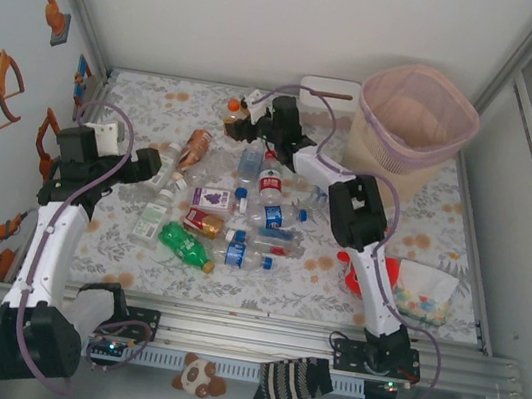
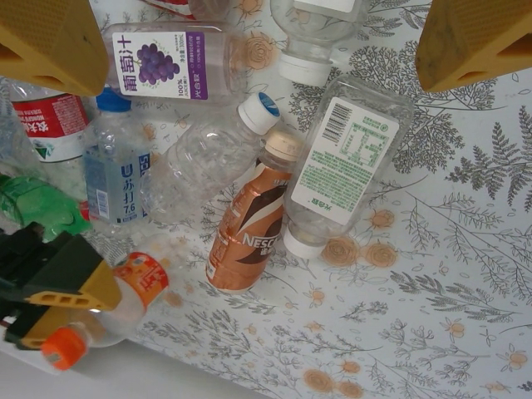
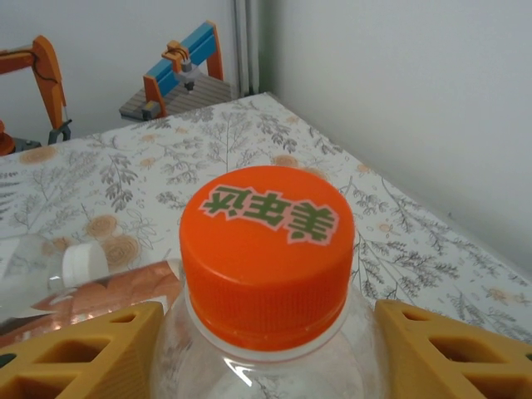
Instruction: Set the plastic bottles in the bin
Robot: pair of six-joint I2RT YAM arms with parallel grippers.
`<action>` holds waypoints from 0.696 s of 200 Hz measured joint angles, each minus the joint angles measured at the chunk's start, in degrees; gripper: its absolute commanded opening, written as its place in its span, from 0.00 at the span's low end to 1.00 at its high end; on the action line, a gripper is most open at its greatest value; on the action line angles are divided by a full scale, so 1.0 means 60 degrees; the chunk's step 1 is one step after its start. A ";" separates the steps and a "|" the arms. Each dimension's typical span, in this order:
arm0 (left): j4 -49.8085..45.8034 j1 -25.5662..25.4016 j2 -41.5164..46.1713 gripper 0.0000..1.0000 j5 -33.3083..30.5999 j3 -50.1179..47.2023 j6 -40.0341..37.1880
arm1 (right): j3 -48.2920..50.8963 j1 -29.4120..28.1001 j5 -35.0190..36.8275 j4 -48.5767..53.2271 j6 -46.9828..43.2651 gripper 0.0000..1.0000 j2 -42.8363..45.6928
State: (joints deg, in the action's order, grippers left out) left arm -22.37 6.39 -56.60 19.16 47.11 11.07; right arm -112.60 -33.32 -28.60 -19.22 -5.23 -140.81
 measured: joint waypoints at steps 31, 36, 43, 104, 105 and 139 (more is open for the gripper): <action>0.0000 0.0000 0.0011 0.95 0.0000 0.0000 0.0000 | 0.0812 0.0000 0.0259 0.0095 0.0007 0.60 0.1530; 0.0004 0.0000 0.0015 0.95 0.0004 0.0000 0.0000 | 0.0903 0.0000 0.0324 0.0106 0.0004 0.60 0.1778; 0.0004 0.0000 0.0018 0.95 0.0000 0.0000 0.0000 | 0.1016 0.0000 0.0452 0.0175 0.0004 0.59 0.2146; 0.0004 0.0000 0.0029 0.95 0.0029 0.0000 0.0000 | 0.1639 0.0015 0.1749 0.1617 -0.0073 0.57 0.5045; 0.0004 0.0000 0.0029 0.95 0.0029 0.0000 0.0000 | 0.1639 0.0015 0.1767 0.1647 -0.0069 0.57 0.5074; 0.0004 0.0000 0.0029 0.95 0.0033 0.0000 0.0000 | 0.1486 0.0233 0.2364 0.3249 0.0018 0.56 0.6043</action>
State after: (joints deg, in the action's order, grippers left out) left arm -22.35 6.39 -56.42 19.35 47.11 11.07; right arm -103.68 -31.92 -14.41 0.27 -5.13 -104.55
